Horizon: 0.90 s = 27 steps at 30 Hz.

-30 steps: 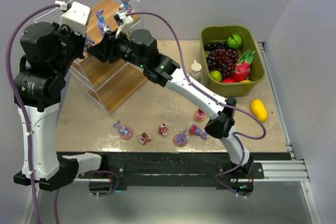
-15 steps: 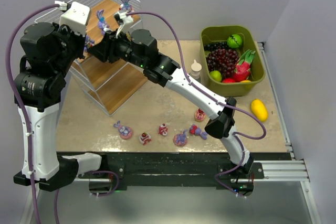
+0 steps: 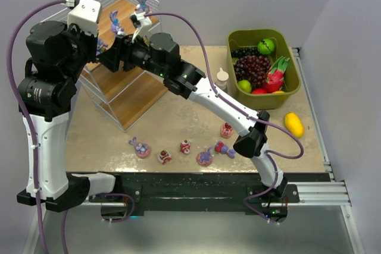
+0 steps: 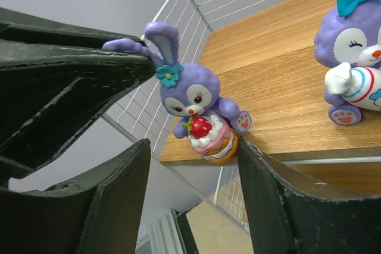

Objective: Place and organize the plastic toys onto the shelf

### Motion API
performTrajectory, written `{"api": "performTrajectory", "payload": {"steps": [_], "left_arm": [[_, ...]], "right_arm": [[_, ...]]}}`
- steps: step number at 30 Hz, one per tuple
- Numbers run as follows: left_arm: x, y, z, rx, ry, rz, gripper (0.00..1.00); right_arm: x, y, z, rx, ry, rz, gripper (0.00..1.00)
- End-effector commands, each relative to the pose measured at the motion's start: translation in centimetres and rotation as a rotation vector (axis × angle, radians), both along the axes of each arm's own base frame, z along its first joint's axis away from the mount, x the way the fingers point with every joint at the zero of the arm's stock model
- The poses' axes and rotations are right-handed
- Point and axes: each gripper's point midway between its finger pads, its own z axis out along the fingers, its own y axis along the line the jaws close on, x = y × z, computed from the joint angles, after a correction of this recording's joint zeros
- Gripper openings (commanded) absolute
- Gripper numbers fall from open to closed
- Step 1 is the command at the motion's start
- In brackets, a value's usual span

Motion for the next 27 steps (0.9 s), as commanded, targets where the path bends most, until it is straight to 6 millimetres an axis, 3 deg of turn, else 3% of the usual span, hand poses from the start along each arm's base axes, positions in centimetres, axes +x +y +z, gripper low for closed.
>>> {"api": "performTrajectory", "payload": {"steps": [1, 10, 18, 23, 27], "left_arm": [[0.0, 0.2, 1.8, -0.013, -0.060, 0.017, 0.00], [-1.0, 0.8, 2.5, 0.046, -0.090, 0.015, 0.00], [-0.8, 0.8, 1.8, 0.066, -0.067, 0.011, 0.00], [-0.8, 0.5, 1.4, 0.074, -0.053, -0.006, 0.00], [-0.6, 0.6, 0.5, 0.090, -0.029, -0.004, 0.00]], "right_arm": [[-1.4, -1.5, 2.2, 0.013, -0.011, 0.012, 0.68], [-1.6, -2.4, 2.7, 0.000, -0.042, -0.005, 0.74], [-1.7, -3.7, 3.3, -0.014, -0.061, -0.039, 0.75], [-2.2, -5.1, 5.1, 0.015, -0.083, -0.061, 0.76], [-2.2, -5.8, 5.2, 0.009, -0.090, -0.075, 0.77]]}}
